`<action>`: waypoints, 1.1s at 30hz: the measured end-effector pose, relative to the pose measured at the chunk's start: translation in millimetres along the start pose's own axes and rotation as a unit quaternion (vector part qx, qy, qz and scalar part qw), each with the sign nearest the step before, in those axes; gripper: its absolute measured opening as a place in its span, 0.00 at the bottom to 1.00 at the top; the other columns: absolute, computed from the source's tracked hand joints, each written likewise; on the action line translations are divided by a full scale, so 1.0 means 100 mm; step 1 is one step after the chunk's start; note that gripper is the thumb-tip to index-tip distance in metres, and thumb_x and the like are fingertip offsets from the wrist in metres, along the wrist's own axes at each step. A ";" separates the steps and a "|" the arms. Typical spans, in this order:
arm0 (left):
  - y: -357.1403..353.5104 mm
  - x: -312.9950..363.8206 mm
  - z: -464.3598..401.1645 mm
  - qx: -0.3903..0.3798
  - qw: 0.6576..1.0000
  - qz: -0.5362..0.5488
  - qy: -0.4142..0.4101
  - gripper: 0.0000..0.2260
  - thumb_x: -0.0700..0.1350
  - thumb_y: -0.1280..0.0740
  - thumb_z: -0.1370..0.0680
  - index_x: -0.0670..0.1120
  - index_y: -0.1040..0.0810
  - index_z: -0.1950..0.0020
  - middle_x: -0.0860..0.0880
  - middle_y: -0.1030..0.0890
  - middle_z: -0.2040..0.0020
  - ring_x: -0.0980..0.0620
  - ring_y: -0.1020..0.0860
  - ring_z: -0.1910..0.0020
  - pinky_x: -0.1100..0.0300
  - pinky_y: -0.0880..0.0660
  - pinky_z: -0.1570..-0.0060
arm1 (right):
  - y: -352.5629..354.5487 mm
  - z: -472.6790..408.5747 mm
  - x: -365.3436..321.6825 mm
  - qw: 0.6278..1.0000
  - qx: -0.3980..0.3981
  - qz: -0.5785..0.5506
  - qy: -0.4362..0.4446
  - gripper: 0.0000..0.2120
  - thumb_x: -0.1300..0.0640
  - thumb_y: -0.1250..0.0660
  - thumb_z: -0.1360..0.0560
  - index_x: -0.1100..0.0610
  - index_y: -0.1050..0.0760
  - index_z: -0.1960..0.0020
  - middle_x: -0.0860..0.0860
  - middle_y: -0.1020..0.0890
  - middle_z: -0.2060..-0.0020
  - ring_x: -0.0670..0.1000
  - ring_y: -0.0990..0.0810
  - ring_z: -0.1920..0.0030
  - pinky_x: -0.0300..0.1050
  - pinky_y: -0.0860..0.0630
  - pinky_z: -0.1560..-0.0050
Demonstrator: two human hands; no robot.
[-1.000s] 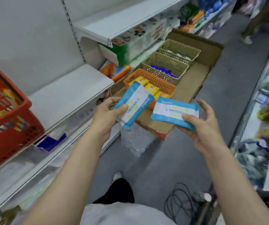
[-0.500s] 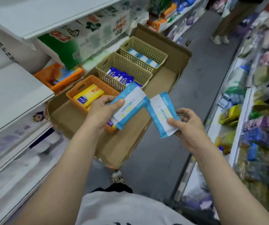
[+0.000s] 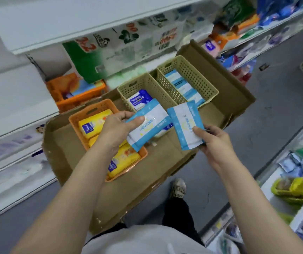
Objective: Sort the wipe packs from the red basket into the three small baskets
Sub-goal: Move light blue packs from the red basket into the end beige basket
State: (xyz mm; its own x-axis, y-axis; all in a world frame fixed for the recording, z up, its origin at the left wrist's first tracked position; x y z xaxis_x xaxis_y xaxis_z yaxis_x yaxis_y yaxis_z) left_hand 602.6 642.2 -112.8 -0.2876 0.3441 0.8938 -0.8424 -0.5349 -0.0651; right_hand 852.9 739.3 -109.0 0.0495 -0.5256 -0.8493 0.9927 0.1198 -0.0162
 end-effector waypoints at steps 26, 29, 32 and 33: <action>-1.40 0.34 -1.36 0.243 0.965 0.097 0.013 0.11 0.43 0.23 0.28 0.46 0.20 0.48 0.47 0.14 0.51 0.50 0.15 0.54 0.54 0.18 0.57 | 0.27 -2.97 -1.52 0.952 -0.145 0.245 0.114 0.09 0.62 0.24 0.28 0.53 0.20 0.50 0.51 0.16 0.55 0.45 0.16 0.60 0.41 0.20 0.59; -1.46 0.35 -1.54 0.244 0.966 0.078 0.031 0.12 0.41 0.23 0.29 0.49 0.21 0.50 0.48 0.15 0.51 0.51 0.15 0.54 0.56 0.18 0.58 | 0.18 -3.22 -1.58 0.946 -0.120 0.264 0.143 0.11 0.60 0.22 0.30 0.49 0.22 0.55 0.50 0.17 0.56 0.41 0.16 0.63 0.36 0.20 0.64; -1.51 0.34 -1.65 0.249 0.962 0.101 0.048 0.13 0.39 0.23 0.28 0.48 0.21 0.47 0.48 0.15 0.50 0.51 0.15 0.54 0.57 0.17 0.58 | 0.03 -3.49 -1.54 0.934 -0.116 0.312 0.133 0.11 0.55 0.21 0.31 0.51 0.21 0.54 0.54 0.16 0.53 0.49 0.15 0.55 0.47 0.17 0.56; -1.52 0.32 -1.68 0.257 0.959 0.111 0.054 0.14 0.38 0.24 0.28 0.47 0.21 0.45 0.47 0.15 0.50 0.50 0.15 0.53 0.57 0.17 0.58 | -0.04 -3.59 -1.51 0.926 -0.123 0.333 0.129 0.11 0.54 0.21 0.31 0.52 0.20 0.52 0.53 0.16 0.53 0.52 0.15 0.53 0.51 0.17 0.53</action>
State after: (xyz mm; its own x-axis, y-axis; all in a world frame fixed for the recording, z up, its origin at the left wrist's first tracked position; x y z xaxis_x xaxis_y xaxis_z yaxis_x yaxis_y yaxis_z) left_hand 644.7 864.1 -148.8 -0.5034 0.2402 0.8300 -0.4272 -0.9041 0.0026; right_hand 802.0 1120.9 -169.8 0.5815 -0.0509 -0.8119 0.6949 0.5501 0.4632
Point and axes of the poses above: each hand's wrist, its own z-axis away from the middle knuckle, its own y-axis out of the back of the hand, x = y × z, the point moved 4 cm from there along -z, towards the middle knuckle
